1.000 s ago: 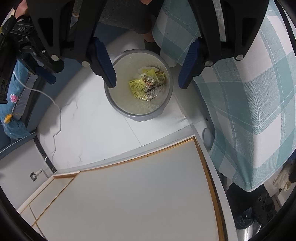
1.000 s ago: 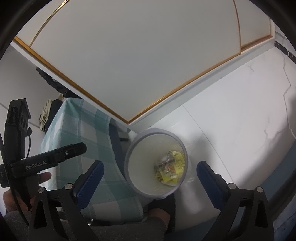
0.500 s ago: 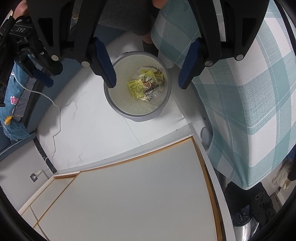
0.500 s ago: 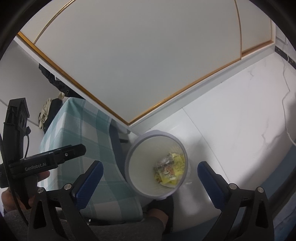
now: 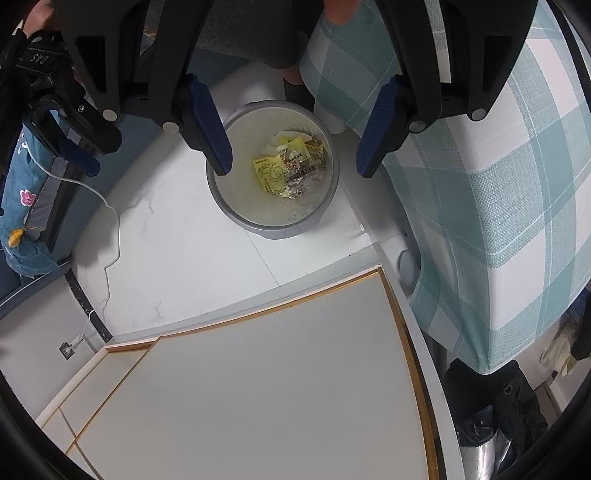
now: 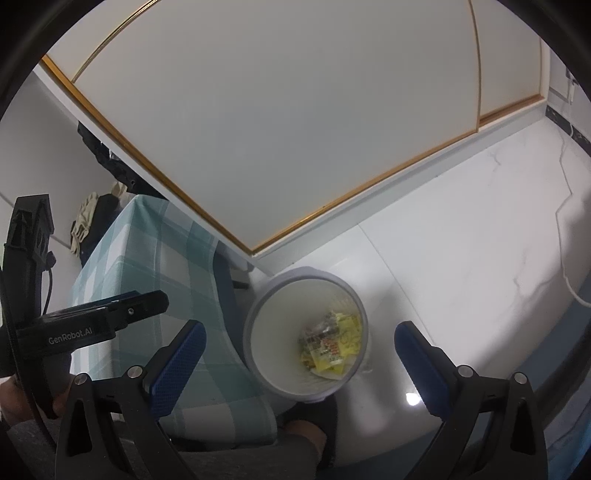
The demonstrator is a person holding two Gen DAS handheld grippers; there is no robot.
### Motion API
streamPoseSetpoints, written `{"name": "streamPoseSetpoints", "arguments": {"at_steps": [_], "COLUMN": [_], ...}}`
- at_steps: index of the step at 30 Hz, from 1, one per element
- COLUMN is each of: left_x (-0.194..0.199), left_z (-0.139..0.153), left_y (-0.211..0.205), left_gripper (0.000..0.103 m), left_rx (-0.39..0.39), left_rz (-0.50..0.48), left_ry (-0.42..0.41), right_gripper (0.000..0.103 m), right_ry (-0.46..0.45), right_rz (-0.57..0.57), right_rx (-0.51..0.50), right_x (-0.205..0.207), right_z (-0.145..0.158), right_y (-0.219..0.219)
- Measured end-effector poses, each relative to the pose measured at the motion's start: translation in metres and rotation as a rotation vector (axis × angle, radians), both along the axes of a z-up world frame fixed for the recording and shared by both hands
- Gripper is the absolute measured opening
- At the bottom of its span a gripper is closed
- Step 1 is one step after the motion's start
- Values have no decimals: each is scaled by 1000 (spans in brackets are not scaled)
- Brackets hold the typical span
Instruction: Collect trash
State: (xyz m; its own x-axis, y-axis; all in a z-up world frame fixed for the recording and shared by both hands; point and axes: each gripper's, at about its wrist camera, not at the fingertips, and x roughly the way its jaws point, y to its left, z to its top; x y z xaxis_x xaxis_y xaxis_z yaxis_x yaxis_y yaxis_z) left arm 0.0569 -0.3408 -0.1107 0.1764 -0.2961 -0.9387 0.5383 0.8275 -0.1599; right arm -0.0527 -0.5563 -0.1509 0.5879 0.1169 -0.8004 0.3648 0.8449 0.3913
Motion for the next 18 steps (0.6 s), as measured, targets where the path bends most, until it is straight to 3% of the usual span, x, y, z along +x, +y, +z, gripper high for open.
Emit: {"name": "streamPoseSetpoints", "arguments": {"at_steps": [18], "left_x": [-2], "left_z": [2], "left_y": [-4], "left_gripper": [66], "left_rx": [7], "left_rz": [-8], "left_ry": [2], "right_gripper": [103], "right_ry": [-4], "right_rz": [-15], "right_rx": [12], "right_x": [-4], "right_z": [0], "right_y": [-3]}}
